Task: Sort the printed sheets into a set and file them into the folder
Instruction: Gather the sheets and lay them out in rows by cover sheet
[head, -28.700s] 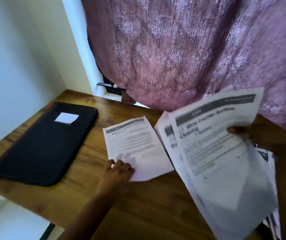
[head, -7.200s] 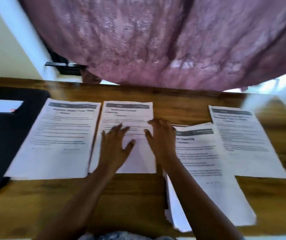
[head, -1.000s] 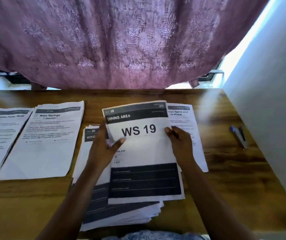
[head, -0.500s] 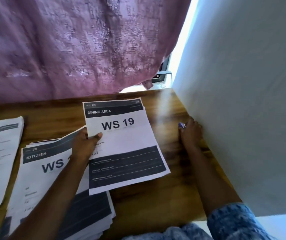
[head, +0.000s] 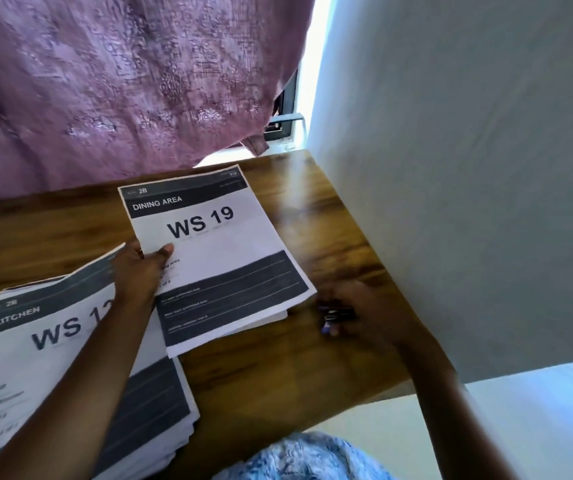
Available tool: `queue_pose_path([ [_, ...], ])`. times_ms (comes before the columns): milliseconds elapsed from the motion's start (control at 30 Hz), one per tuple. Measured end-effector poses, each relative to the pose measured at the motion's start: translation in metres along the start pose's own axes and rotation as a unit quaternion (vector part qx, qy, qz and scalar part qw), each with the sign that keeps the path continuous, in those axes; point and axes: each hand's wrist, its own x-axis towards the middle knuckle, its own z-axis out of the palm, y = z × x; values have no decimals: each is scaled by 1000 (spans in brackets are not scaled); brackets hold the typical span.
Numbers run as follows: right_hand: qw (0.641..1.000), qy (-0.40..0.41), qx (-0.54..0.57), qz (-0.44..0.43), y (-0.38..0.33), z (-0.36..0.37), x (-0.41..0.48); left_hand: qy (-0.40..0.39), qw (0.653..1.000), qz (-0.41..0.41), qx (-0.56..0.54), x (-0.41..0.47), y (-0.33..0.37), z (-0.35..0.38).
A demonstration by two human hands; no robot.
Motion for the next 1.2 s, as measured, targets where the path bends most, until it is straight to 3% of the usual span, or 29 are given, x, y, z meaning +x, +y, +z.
queue_pose_path([
  [67, 986, 103, 133, 11, -25, -15, 8, -9, 1000, 7, -14, -1, 8, 11],
  [100, 972, 185, 144, -6, -40, -24, 14, -12, 1000, 16, -19, -1, 13, 19],
  [167, 938, 341, 51, -43, -64, -37, 30, -13, 999, 33, -3, 5, 25, 40],
  [233, 917, 394, 15, -58, -73, -45, 53, -21, 999, 47, 2, 10, 39, 67],
  [333, 952, 295, -1, -76, -69, -43, 94, -43, 997, 63, 10, 16, 48, 110],
  [433, 981, 155, -113, -23, -43, -25, 131, -68, 992, 58, 89, 16, 44, 139],
  [533, 970, 63, -232, 45, -11, -8, 150, -61, 957, 166, 229, 8, 40, 138],
  [600, 958, 59, -277, 51, 4, -4, 153, -10, 889, 260, 377, 7, 32, 127],
  [633, 954, 67, -288, 50, 8, -4, 153, -10, 857, 268, 439, 7, 25, 120],
  [733, 950, 79, -297, 52, 13, -5, 153, -116, 805, 207, 544, 14, 1, 104],
  [800, 952, 85, -290, 59, 13, -3, 154, -145, 807, 178, 543, 18, -12, 101],
  [1000, 953, 104, -277, 68, 12, 0, 157, -98, 815, 157, 549, 38, -15, 83],
  [1200, 952, 110, -280, 60, 15, -3, 159, -115, 805, 186, 552, 31, -15, 87],
])
